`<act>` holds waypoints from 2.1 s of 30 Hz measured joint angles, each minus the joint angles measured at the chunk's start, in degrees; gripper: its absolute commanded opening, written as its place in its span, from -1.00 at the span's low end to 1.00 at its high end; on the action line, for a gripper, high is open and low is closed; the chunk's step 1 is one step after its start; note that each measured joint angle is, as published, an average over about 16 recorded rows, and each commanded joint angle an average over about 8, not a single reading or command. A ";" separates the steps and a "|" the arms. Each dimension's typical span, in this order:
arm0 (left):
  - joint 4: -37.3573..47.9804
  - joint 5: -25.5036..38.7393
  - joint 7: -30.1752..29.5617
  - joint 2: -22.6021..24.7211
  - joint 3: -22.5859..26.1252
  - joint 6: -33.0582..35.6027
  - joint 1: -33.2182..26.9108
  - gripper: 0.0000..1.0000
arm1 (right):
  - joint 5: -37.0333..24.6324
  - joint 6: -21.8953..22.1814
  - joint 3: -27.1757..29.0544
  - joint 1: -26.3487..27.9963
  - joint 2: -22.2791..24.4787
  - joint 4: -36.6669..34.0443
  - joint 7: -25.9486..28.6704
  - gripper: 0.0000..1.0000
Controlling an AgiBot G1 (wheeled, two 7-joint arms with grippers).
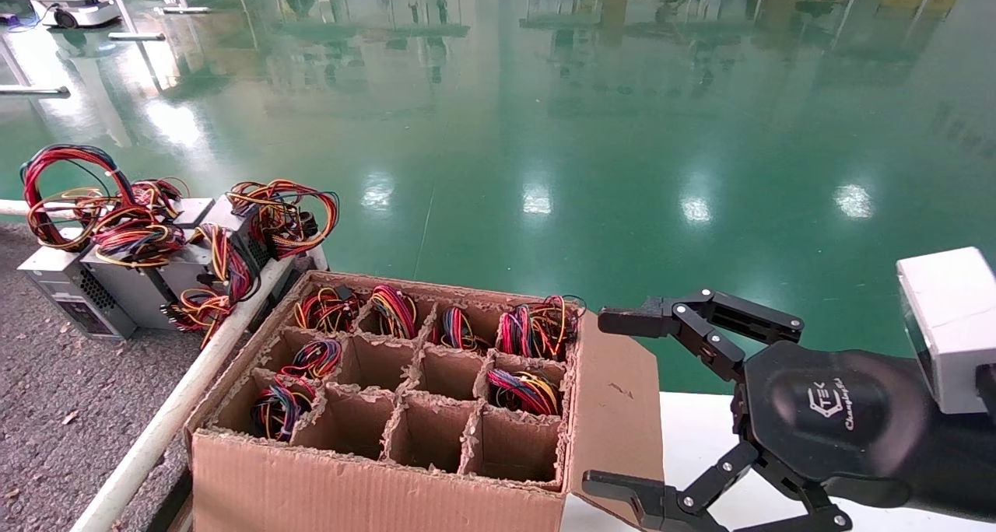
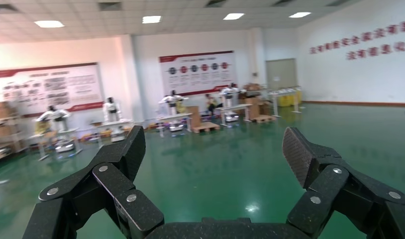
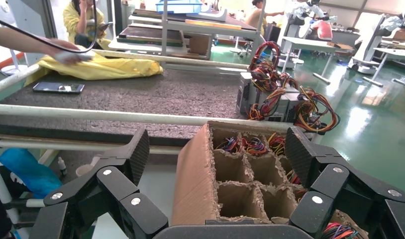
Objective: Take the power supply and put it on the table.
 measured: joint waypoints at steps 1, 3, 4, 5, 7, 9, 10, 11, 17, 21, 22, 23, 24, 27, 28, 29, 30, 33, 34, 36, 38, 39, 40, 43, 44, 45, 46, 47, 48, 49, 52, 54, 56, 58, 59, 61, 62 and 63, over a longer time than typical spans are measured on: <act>-1.30 -0.43 -0.44 -0.33 0.10 0.55 0.97 1.00 | 0.00 0.00 0.00 0.00 0.00 0.00 0.00 1.00; -3.84 -1.26 -1.29 -0.98 0.29 1.63 2.86 1.00 | 0.00 0.00 0.00 0.00 0.00 0.00 0.00 1.00; -5.14 -1.69 -1.73 -1.31 0.39 2.19 3.82 1.00 | 0.00 0.00 0.00 0.00 0.00 0.00 0.00 1.00; -6.41 -2.11 -2.16 -1.64 0.49 2.73 4.77 1.00 | 0.00 0.00 0.00 0.00 0.00 0.00 0.00 1.00; -8.98 -2.95 -3.03 -2.29 0.69 3.82 6.68 1.00 | 0.00 0.00 0.00 0.00 0.00 0.00 0.00 1.00; -11.53 -3.79 -3.88 -2.94 0.88 4.90 8.58 1.00 | 0.00 0.00 0.00 0.00 0.00 0.00 0.00 1.00; -12.83 -4.22 -4.32 -3.28 0.98 5.46 9.55 1.00 | 0.00 0.00 0.00 0.00 0.00 0.00 0.00 1.00; -14.10 -4.64 -4.75 -3.60 1.08 6.00 10.49 1.00 | 0.00 0.00 0.00 0.00 0.00 0.00 0.00 1.00; -21.79 -7.16 -7.34 -5.56 1.67 9.27 16.21 1.00 | 0.00 0.00 -0.01 0.00 0.00 0.00 0.00 1.00; -26.91 -8.85 -9.06 -6.87 2.06 11.44 20.02 1.00 | 0.00 0.00 -0.01 0.00 0.00 0.00 0.00 1.00; -28.20 -9.27 -9.50 -7.20 2.16 12.00 20.99 1.00 | 0.01 0.00 -0.01 0.00 0.00 0.00 0.00 1.00; -29.48 -9.69 -9.93 -7.53 2.26 12.54 21.93 1.00 | 0.01 0.00 -0.01 0.00 0.00 0.00 0.00 1.00; -30.75 -10.11 -10.36 -7.85 2.35 13.08 22.88 1.00 | 0.01 0.00 -0.01 0.00 0.00 0.00 0.00 1.00; -34.59 -11.37 -11.65 -8.84 2.65 14.71 25.74 1.00 | 0.01 0.00 -0.01 0.00 0.00 0.00 0.00 1.00; -35.89 -11.80 -12.09 -9.17 2.75 15.26 26.71 1.00 | 0.01 0.00 -0.01 0.00 0.00 0.00 0.00 1.00; -37.16 -12.22 -12.52 -9.49 2.84 15.80 27.65 1.00 | 0.01 0.00 -0.01 0.00 0.00 0.00 -0.01 1.00; -38.43 -12.64 -12.95 -9.82 2.94 16.35 28.60 1.00 | 0.01 0.00 -0.01 0.00 0.00 0.00 -0.01 1.00; -42.28 -13.90 -14.24 -10.80 3.24 17.98 31.46 1.00 | 0.01 0.00 -0.01 0.00 0.00 0.00 -0.01 1.00; -43.58 -14.33 -14.68 -11.13 3.33 18.53 32.43 1.00 | 0.01 0.00 -0.01 0.00 0.00 0.00 -0.01 1.00; -46.14 -15.17 -15.54 -11.79 3.53 19.62 34.34 1.00 | 0.01 0.00 -0.01 0.00 0.00 0.00 -0.01 1.00; -48.71 -16.02 -16.41 -12.44 3.73 20.72 36.25 1.00 | 0.01 0.00 -0.01 0.00 0.00 0.00 -0.01 1.00; -49.99 -16.44 -16.84 -12.77 3.83 21.26 37.20 1.00 | 0.01 0.00 -0.01 0.00 0.00 0.00 -0.01 1.00; -51.16 -16.82 -17.24 -13.07 3.92 21.76 38.07 1.00 | 0.01 0.00 -0.01 0.00 0.00 0.00 -0.01 1.00; -54.55 -17.92 -18.34 -13.92 4.17 23.18 40.57 1.00 | 0.01 0.01 -0.01 0.00 0.01 0.00 -0.01 1.00; -55.60 -18.26 -18.67 -14.19 4.25 23.62 41.34 1.00 | 0.01 0.01 -0.01 0.00 0.01 0.00 -0.01 1.00; -56.57 -18.58 -18.97 -14.43 4.33 24.03 42.05 1.00 | 0.01 0.01 -0.01 0.00 0.01 0.00 -0.01 1.00; -57.45 -18.87 -19.25 -14.66 4.39 24.40 42.71 1.00 | 0.01 0.01 -0.01 0.00 0.01 -0.01 -0.01 1.00; -58.22 -19.13 -19.49 -14.86 4.45 24.73 43.28 1.00 | 0.01 0.01 -0.01 0.00 0.01 -0.01 -0.01 1.00; -58.91 -19.37 -19.70 -15.03 4.51 25.02 43.79 1.00 | 0.01 0.01 -0.01 0.00 0.01 -0.01 -0.01 1.00; -59.52 -19.58 -19.89 -15.19 4.56 25.28 44.24 1.00 | 0.01 0.01 -0.01 0.00 0.01 -0.01 -0.01 1.00; -60.75 -20.02 -20.26 -15.51 4.66 25.80 45.16 1.00 | 0.01 0.02 -0.01 -0.01 0.01 -0.01 -0.01 1.00; -61.14 -20.16 -20.37 -15.61 4.69 25.97 45.45 1.00 | 0.02 0.02 -0.01 -0.01 0.01 -0.01 -0.01 1.00; -61.31 -20.23 -20.41 -15.65 4.71 26.04 45.58 1.00 | 0.02 0.02 -0.01 -0.01 0.01 -0.02 -0.01 1.00; -61.34 -20.26 -20.41 -15.66 4.71 26.06 45.60 1.00 | 0.02 0.02 -0.01 -0.01 0.01 -0.02 -0.01 1.00; -61.21 -20.23 -20.39 -15.64 4.70 26.01 45.52 1.00 | 0.02 0.02 -0.01 -0.01 0.01 -0.02 -0.01 1.00; -60.96 -20.16 -20.34 -15.58 4.69 25.91 45.34 1.00 | 0.02 0.02 -0.01 -0.01 0.01 -0.02 -0.01 1.00; -60.84 -20.12 -20.31 -15.55 4.68 25.87 45.26 1.00 | 0.02 0.02 -0.01 -0.01 0.01 -0.02 -0.01 1.00; -60.73 -20.08 -20.29 -15.52 4.67 25.82 45.18 1.00 | 0.02 0.02 -0.02 -0.01 0.01 -0.02 -0.01 1.00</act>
